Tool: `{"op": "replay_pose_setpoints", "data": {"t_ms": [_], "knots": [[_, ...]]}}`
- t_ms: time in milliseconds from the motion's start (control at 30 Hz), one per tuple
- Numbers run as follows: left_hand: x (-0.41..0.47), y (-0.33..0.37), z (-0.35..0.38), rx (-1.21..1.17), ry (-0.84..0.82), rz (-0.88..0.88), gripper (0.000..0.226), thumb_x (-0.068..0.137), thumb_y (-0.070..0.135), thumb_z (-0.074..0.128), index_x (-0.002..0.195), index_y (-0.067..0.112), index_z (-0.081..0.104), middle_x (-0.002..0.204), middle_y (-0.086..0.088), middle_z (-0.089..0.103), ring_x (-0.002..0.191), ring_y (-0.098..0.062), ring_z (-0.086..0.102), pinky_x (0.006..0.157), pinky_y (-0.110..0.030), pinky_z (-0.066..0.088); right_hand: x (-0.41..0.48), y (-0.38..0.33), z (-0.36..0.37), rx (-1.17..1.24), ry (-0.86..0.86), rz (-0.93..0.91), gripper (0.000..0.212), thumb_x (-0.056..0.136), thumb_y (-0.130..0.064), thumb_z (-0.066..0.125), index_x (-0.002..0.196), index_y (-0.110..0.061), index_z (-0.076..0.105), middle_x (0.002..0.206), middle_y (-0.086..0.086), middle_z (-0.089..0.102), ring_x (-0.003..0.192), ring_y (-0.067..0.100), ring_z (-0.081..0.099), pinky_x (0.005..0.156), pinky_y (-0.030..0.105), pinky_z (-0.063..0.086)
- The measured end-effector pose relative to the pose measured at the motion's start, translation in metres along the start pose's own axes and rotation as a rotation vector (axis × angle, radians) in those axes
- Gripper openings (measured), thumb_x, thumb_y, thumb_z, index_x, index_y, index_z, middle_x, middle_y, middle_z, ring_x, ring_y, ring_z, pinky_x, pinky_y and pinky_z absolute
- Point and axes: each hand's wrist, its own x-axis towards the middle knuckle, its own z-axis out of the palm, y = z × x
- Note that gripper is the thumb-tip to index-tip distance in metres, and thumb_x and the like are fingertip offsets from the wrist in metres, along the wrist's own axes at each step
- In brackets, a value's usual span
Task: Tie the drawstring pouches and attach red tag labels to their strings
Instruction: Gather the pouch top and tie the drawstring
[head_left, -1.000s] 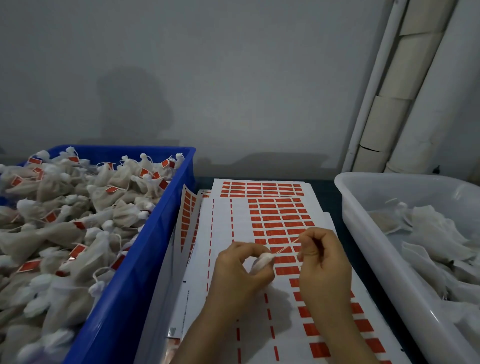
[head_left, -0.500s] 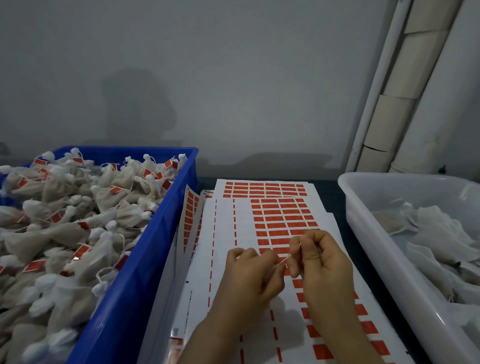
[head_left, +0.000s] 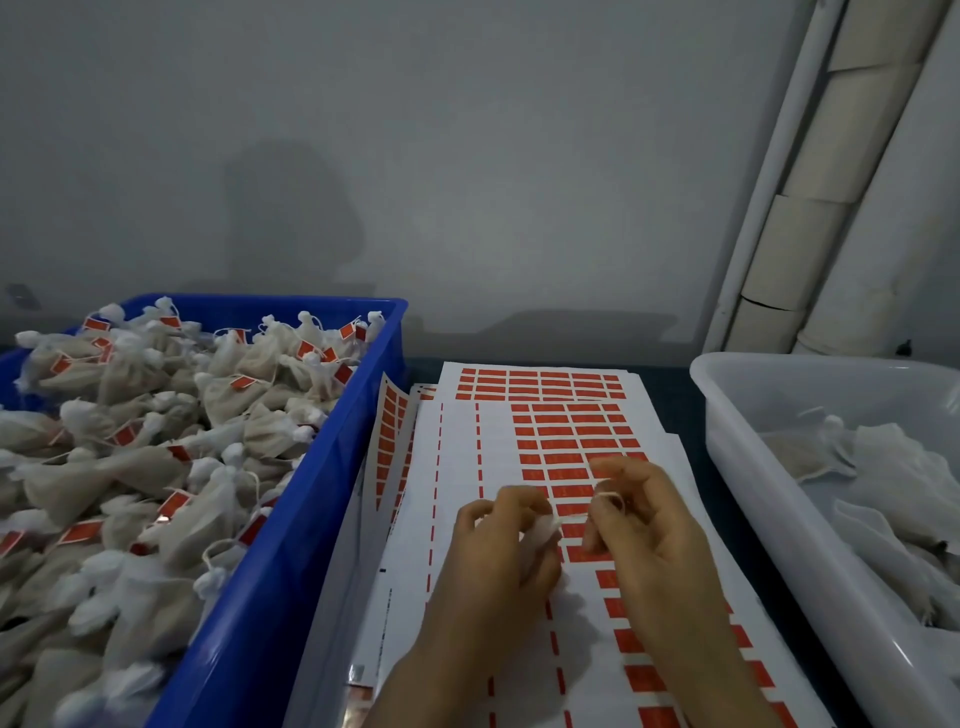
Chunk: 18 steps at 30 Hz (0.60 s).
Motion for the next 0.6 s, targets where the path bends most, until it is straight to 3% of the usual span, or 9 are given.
{"op": "replay_pose_setpoints", "data": {"t_ms": [67, 133, 200, 267, 333, 433, 500, 600], "knots": [[0.000, 0.001, -0.003, 0.018, 0.035, 0.093, 0.030, 0.083, 0.032, 0.063, 0.093, 0.048, 0.039, 0.124, 0.010, 0.052, 0.100, -0.004, 0.046, 0.086, -0.014, 0.035, 0.001, 0.004, 0.001, -0.185, -0.050, -0.042, 0.017, 0.081, -0.030, 0.057, 0.081, -0.046, 0.052, 0.085, -0.039, 0.051, 0.072, -0.010, 0.056, 0.055, -0.007, 0.038], [0.001, -0.001, -0.006, 0.176, 0.159, 0.302, 0.031, 0.072, 0.023, 0.076, 0.095, 0.035, 0.060, 0.109, -0.001, 0.065, 0.095, -0.016, 0.058, 0.082, -0.022, 0.043, 0.001, 0.006, 0.003, -0.337, -0.075, -0.061, 0.016, 0.079, -0.032, 0.060, 0.090, -0.043, 0.054, 0.090, -0.029, 0.050, 0.072, -0.009, 0.051, 0.056, -0.005, 0.034], [0.002, -0.005, -0.007, 0.344, 0.293, 0.397, 0.033, 0.058, 0.023, 0.085, 0.088, 0.021, 0.071, 0.088, -0.007, 0.070, 0.079, -0.023, 0.064, 0.068, -0.027, 0.051, 0.002, 0.012, 0.005, -0.428, -0.090, -0.075, 0.023, 0.080, -0.031, 0.061, 0.103, -0.029, 0.061, 0.095, -0.018, 0.051, 0.074, -0.004, 0.050, 0.063, -0.004, 0.032], [0.002, -0.008, -0.006, 0.381, 0.388, 0.406, 0.036, 0.052, 0.029, 0.087, 0.080, 0.018, 0.069, 0.074, -0.004, 0.071, 0.061, -0.018, 0.059, 0.059, -0.017, 0.046, 0.002, 0.015, 0.006, -0.470, -0.087, -0.084, 0.024, 0.080, -0.030, 0.061, 0.103, -0.023, 0.062, 0.100, -0.012, 0.056, 0.078, -0.001, 0.050, 0.071, 0.000, 0.034], [0.002, -0.007, -0.004, 0.343, 0.437, 0.325, 0.035, 0.049, 0.029, 0.088, 0.068, 0.018, 0.061, 0.062, 0.001, 0.067, 0.049, -0.011, 0.046, 0.057, -0.004, 0.032, 0.002, 0.016, 0.008, -0.490, -0.067, -0.080, 0.022, 0.081, -0.029, 0.061, 0.100, -0.020, 0.063, 0.103, -0.005, 0.060, 0.081, 0.002, 0.050, 0.077, 0.005, 0.036], [-0.003, -0.004, -0.001, 0.354, 0.407, 0.203, 0.026, 0.063, 0.036, 0.079, 0.060, 0.020, 0.058, 0.060, 0.008, 0.060, 0.053, -0.008, 0.042, 0.055, -0.003, 0.027, 0.000, 0.015, 0.012, -0.496, -0.025, -0.107, 0.018, 0.079, -0.026, 0.065, 0.094, -0.016, 0.065, 0.101, -0.003, 0.058, 0.083, 0.005, 0.050, 0.080, 0.010, 0.037], [-0.006, -0.001, 0.000, 0.290, 0.274, 0.009, 0.029, 0.078, 0.044, 0.064, 0.058, 0.024, 0.059, 0.063, 0.014, 0.058, 0.057, -0.007, 0.047, 0.053, -0.009, 0.033, -0.002, 0.014, 0.014, -0.476, -0.019, -0.165, 0.014, 0.078, -0.022, 0.066, 0.091, -0.016, 0.065, 0.092, -0.009, 0.054, 0.076, 0.001, 0.050, 0.075, 0.004, 0.035], [-0.001, 0.002, -0.004, -0.270, 0.067, -0.338, 0.032, 0.087, 0.036, 0.052, 0.062, 0.019, 0.062, 0.079, -0.014, 0.070, 0.062, -0.010, 0.055, 0.060, -0.037, 0.051, -0.006, 0.013, 0.015, -0.476, -0.092, -0.221, 0.008, 0.079, -0.020, 0.065, 0.087, -0.018, 0.064, 0.083, -0.013, 0.054, 0.065, -0.004, 0.050, 0.062, 0.001, 0.034]]}}
